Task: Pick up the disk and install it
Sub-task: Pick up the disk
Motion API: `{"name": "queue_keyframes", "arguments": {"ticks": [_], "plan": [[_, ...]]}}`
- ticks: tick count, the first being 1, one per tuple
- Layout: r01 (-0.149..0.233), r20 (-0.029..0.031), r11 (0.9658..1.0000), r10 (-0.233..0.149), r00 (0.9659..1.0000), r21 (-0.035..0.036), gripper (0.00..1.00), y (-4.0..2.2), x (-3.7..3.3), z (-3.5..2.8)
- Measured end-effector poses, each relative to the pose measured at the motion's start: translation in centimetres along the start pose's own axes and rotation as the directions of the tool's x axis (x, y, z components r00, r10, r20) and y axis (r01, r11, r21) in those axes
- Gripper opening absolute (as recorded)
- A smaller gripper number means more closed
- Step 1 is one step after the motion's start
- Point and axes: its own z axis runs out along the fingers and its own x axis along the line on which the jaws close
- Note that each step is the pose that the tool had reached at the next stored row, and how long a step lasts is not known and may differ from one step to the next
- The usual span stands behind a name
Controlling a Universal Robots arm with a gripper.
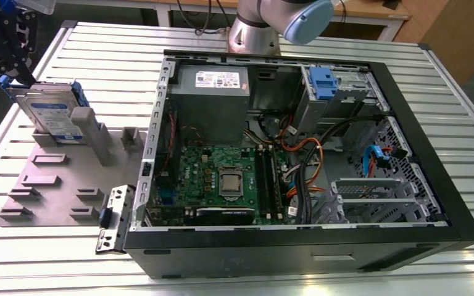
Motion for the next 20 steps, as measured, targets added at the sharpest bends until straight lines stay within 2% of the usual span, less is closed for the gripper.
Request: {"name": "queue_keyframes", "arguments": {"ticks": [4,9,13,20], "plan": [[0.067,-0.0026,0.9978,-0.067,0.9978,-0.0010,0.11,0.01,0.00,0.01],[0.131,-0.0028,0.9914,-0.131,0.9914,0.0004,0.11,0.00,-0.01,0.01],[0.140,-0.0026,0.9901,-0.140,0.9901,0.0001,0.11,-0.25,-0.10,0.00],[0.141,-0.0027,0.9900,-0.141,0.9900,0.0001,0.11,-1.35,-0.54,-0.03]]}}
